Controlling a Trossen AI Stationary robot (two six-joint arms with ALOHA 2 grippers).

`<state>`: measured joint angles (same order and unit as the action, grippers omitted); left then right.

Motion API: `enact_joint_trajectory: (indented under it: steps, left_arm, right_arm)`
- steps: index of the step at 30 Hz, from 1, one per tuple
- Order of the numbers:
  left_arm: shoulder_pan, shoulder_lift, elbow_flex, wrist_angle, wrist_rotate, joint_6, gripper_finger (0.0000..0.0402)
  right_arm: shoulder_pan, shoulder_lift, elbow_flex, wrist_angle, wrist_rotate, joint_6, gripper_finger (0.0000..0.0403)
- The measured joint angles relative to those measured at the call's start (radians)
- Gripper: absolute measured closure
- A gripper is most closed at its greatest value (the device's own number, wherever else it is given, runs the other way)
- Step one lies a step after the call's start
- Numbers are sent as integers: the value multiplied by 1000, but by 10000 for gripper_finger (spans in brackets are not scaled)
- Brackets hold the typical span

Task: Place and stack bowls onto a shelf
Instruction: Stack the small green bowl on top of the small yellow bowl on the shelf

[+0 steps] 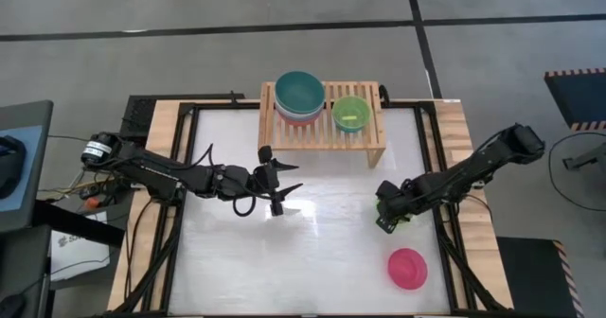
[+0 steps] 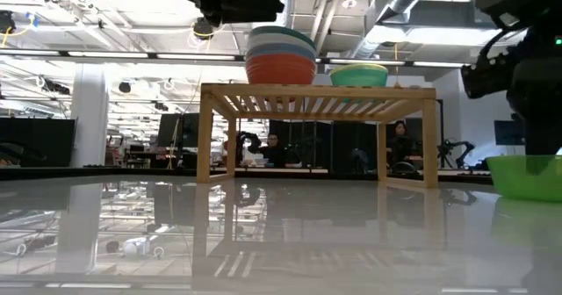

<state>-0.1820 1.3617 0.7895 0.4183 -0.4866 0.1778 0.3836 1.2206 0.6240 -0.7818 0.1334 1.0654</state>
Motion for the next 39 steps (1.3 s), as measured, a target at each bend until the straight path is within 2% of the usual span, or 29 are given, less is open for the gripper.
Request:
enact_joint_trajectory:
  steps: [5,9,17,21,28,33,35,39]
  left_arm:
    - [-7,-9,0,-7,-25,6,191]
    - [-7,-9,0,-10,-26,6,191]
    - [-7,-9,0,-10,-26,6,191]
    - [-7,-9,0,-10,-26,6,191]
    - [-7,-8,0,-10,-26,6,191]
    - [-7,-8,0,-10,-26,6,191]
    - [-7,-8,0,-10,-26,6,191]
    - [-7,-8,0,-9,-26,1,191]
  right_arm:
    - [0,-49,45,-42,16,-1,235]
    - [4,-76,52,25,8,-1,235]
    - [9,40,52,37,20,14,244]
    - [8,111,52,65,21,3,280]
    - [8,139,58,60,-33,-58,381]
    - [9,76,167,-158,-53,-69,373]
    - [9,47,242,-306,-2,-69,373]
    - [-19,14,409,-591,176,-57,380]
